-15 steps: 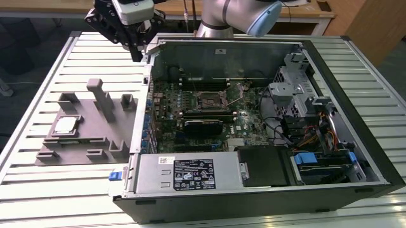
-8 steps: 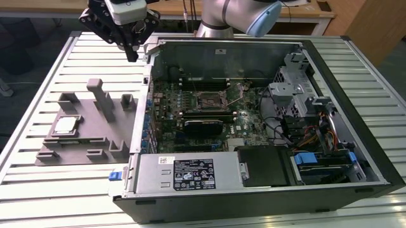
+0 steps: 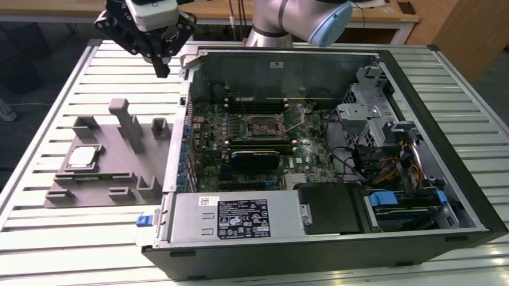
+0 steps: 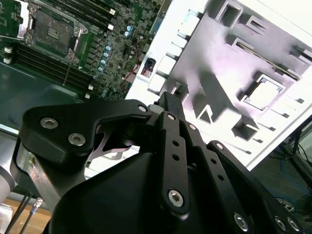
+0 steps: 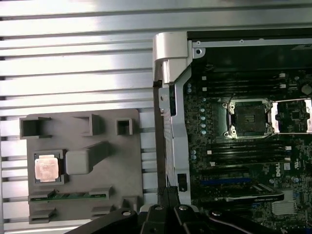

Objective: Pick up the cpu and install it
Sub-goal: 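Reach for the cpu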

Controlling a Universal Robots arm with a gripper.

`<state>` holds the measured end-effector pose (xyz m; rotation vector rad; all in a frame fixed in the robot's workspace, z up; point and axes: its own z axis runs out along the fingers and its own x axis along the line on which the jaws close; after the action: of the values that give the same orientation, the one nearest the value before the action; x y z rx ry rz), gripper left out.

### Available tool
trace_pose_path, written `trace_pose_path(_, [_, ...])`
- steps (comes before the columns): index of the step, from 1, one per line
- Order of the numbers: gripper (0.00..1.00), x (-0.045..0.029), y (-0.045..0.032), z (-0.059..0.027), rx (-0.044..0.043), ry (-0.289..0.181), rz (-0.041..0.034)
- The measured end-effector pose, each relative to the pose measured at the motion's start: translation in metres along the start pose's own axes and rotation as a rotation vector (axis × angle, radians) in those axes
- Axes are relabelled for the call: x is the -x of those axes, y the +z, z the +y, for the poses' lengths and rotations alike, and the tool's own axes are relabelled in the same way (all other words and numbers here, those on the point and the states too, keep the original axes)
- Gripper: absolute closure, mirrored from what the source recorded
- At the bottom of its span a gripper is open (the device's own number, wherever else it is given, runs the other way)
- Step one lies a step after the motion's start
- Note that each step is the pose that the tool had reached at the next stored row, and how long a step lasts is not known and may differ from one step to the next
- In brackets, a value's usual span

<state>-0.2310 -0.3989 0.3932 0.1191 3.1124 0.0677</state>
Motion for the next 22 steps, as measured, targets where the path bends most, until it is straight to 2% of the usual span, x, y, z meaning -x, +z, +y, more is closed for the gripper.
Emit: trace_pose_path(22, [0.89, -0.018, -0.0005, -0.0014, -0.0001, 0.001, 0.0])
